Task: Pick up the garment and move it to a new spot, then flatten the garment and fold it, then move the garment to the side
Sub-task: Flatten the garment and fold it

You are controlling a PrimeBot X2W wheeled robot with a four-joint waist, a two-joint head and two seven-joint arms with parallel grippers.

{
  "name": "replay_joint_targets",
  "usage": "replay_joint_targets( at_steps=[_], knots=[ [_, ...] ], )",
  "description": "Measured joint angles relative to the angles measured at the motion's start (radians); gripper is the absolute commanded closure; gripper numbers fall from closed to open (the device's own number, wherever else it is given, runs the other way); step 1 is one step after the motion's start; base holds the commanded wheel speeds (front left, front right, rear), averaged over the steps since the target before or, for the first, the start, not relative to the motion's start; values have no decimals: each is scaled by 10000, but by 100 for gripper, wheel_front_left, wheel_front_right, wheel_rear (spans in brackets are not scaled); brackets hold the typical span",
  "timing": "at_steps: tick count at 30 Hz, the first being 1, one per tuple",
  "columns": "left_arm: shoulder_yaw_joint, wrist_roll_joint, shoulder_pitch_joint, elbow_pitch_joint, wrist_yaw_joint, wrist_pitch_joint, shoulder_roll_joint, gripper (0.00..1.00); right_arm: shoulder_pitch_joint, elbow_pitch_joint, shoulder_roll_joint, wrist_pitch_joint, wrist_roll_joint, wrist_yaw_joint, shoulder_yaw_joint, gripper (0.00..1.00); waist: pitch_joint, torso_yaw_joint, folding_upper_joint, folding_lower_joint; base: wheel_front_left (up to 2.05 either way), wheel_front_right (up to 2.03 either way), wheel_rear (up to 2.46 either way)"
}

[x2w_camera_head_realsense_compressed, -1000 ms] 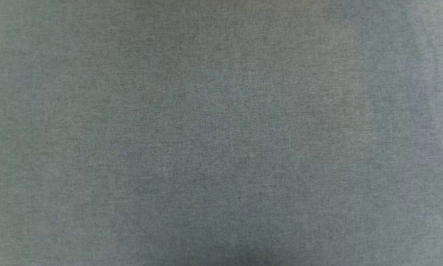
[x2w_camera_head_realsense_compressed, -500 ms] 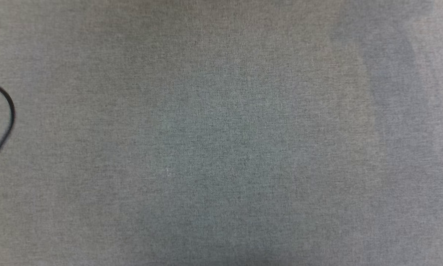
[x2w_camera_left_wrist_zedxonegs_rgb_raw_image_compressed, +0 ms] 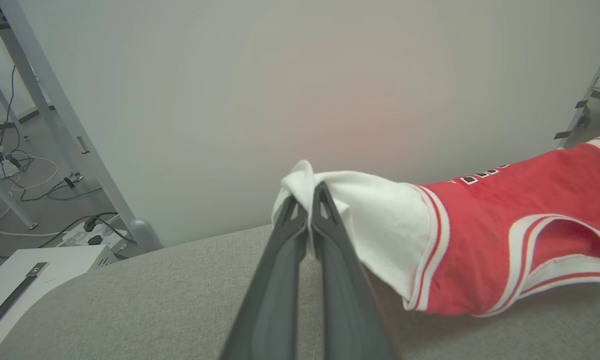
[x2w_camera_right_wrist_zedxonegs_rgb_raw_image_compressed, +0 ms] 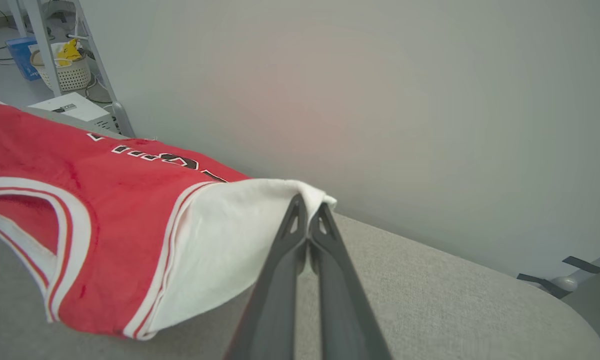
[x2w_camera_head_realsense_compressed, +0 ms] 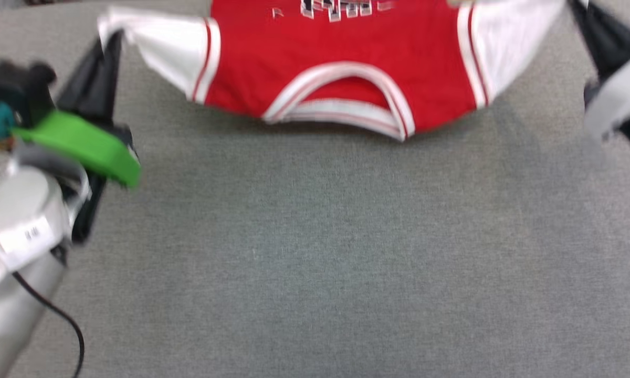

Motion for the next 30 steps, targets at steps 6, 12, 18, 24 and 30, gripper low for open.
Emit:
replay_joint_targets(
  at_steps=[6,12,18,24,30],
  knots=[
    [481,-217,2508,-385,303,-77,6,100,2677,-1016,-640,211,180,0,-692,100,-809,146,0,0,0,0,0],
    [1218,-242,4684,-702,458,-86,-174,100,5419,-1584,-514,717,267,0,-1639,100,-1552,251,0,0,0,0,0],
    [1522,-104,6491,-729,550,-88,-382,100,7990,-2109,-96,1262,253,0,-2635,100,-2195,302,0,-1,0,0,0],
    [1707,-113,7636,-732,694,-86,-589,100,9840,-2504,353,1883,-33,4,-3442,100,-2512,306,0,0,0,0,0],
    [1946,-77,8478,-740,779,-86,-874,100,10990,-2865,692,2717,-140,8,-4040,100,-2582,296,0,0,0,0,0]
  ],
)
